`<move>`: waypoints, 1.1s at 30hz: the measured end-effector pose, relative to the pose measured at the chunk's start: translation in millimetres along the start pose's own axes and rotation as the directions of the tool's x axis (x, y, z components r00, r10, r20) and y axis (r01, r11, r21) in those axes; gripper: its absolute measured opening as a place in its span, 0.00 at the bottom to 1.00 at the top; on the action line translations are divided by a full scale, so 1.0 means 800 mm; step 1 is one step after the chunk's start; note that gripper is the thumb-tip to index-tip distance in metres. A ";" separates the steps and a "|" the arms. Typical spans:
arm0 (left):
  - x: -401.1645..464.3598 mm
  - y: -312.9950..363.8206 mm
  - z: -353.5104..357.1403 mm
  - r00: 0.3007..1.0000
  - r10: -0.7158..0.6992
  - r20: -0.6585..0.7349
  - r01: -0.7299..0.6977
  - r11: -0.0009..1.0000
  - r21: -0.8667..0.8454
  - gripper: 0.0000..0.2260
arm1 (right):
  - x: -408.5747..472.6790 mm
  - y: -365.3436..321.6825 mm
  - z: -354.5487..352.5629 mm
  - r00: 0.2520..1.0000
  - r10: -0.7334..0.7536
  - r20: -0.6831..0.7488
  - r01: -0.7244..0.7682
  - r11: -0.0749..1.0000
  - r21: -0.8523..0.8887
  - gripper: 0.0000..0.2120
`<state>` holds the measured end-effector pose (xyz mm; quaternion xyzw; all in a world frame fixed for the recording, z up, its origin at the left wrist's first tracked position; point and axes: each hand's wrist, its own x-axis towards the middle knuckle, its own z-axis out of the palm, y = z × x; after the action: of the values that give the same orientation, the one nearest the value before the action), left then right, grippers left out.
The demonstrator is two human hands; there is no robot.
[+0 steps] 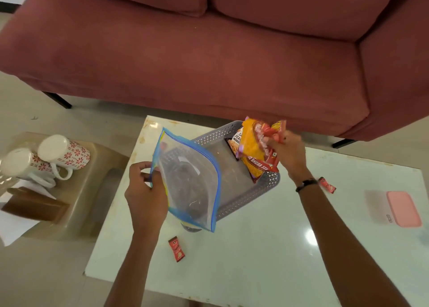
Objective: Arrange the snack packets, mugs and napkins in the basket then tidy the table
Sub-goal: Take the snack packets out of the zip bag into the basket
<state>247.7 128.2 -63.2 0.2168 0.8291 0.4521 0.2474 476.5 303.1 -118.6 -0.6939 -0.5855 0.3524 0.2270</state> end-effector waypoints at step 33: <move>-0.013 0.002 0.020 0.997 0.056 0.047 -0.058 0.997 0.040 0.14 | 0.016 0.053 0.083 0.991 -0.082 0.108 0.120 0.902 -0.414 0.14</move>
<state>265.7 132.7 -67.2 0.2560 0.8258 0.4366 0.2488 455.2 300.1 -195.6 -0.6788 -0.6923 0.2362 0.0645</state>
